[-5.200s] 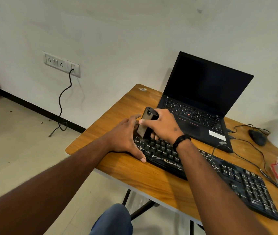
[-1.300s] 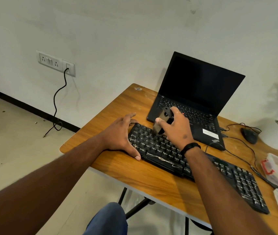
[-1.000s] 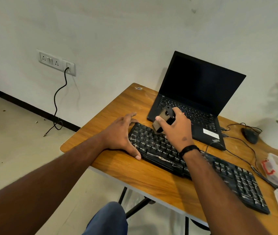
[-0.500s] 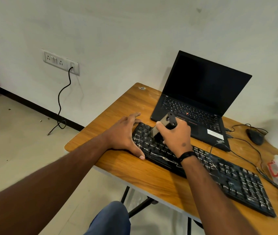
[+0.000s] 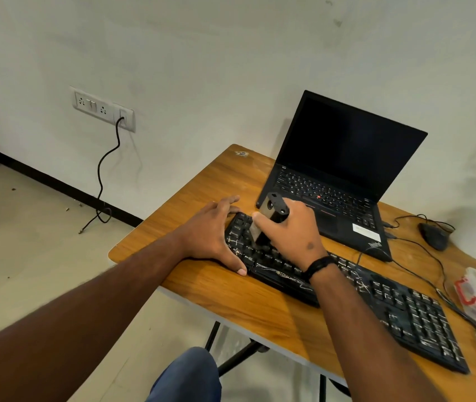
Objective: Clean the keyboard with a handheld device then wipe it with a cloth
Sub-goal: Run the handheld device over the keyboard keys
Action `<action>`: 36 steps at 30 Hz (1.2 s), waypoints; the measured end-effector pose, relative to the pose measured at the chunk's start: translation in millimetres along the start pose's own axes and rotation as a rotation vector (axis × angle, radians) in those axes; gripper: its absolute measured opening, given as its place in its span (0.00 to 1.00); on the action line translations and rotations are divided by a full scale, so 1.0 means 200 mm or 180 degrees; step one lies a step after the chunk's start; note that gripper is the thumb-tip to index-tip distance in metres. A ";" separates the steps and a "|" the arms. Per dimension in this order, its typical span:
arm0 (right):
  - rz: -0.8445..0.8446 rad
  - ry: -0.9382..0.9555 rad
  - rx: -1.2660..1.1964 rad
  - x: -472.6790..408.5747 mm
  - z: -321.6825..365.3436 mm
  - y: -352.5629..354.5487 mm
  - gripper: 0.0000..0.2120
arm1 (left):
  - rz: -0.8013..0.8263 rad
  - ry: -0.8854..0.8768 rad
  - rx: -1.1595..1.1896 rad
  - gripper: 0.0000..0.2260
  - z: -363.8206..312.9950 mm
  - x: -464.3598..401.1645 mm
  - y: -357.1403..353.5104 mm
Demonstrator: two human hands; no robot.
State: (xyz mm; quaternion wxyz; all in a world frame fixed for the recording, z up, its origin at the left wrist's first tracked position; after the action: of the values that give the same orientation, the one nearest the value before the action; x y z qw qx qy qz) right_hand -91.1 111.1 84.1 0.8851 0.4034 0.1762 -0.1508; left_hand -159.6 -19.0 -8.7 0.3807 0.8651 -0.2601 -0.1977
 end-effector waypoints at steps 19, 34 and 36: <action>0.0449 0.0072 -0.0126 -0.04 0.08 -0.14 0.12 | -0.0037 -0.0045 0.0050 0.67 0.00 0.00 0.01; 0.0888 0.0105 -0.0193 -0.07 0.12 -0.18 0.09 | -0.0163 -0.0097 0.0179 0.62 -0.02 0.01 0.02; 0.1150 -0.0041 -0.0205 -0.05 0.09 -0.21 0.09 | -0.0132 -0.0107 0.0140 0.62 -0.03 0.01 0.03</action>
State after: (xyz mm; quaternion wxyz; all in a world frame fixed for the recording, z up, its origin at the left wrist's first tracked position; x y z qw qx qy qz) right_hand -113.7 72.4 72.7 0.9114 0.3990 0.0998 0.0138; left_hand -156.6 -20.2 -1.2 0.3530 0.8750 -0.2527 -0.2143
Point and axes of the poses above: each hand's wrist, its own x-axis away from the middle knuckle, its own y-axis out of the back of the hand, z = x × y, the point moved 8 cm from there along -x, towards the middle knuckle, and after that the axes turned 4 degrees about -z, right-handed, at the moved point
